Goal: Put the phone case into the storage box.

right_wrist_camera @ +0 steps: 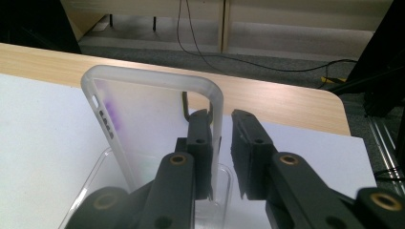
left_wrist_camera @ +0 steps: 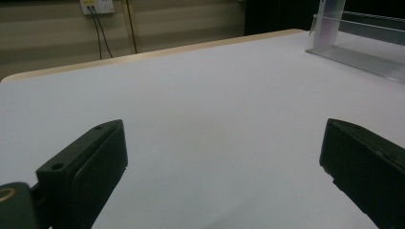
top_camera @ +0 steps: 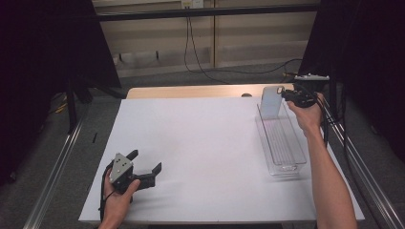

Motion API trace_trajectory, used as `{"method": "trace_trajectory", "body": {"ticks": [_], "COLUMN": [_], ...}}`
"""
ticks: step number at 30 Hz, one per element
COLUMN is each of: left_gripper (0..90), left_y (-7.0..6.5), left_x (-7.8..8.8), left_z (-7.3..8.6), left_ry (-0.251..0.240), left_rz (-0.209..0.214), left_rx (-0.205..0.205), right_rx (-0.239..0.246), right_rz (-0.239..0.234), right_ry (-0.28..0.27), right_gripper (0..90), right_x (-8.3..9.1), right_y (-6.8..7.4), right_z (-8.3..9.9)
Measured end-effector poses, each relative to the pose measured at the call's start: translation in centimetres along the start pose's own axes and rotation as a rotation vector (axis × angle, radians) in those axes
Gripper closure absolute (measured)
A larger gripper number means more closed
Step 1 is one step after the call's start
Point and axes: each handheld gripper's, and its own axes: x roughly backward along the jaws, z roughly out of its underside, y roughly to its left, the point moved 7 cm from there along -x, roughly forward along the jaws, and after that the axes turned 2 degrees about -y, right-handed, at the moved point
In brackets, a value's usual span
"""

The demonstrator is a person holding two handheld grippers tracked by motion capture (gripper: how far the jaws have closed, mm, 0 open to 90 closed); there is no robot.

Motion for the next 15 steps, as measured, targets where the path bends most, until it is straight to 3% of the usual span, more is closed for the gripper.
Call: {"method": "trace_trajectory", "body": {"ticks": [15], "left_gripper": [2.4], "left_y": [0.02], "left_x": [0.05], "left_z": [-0.08], "left_ry": [-0.008], "left_rz": [-0.006], "left_rx": [0.008], "right_rx": [-0.03], "right_rz": [-0.009], "right_ry": [-0.017], "right_gripper": [59.0], "right_x": [0.48], "right_y": [-0.03], "right_z": [0.24]}}
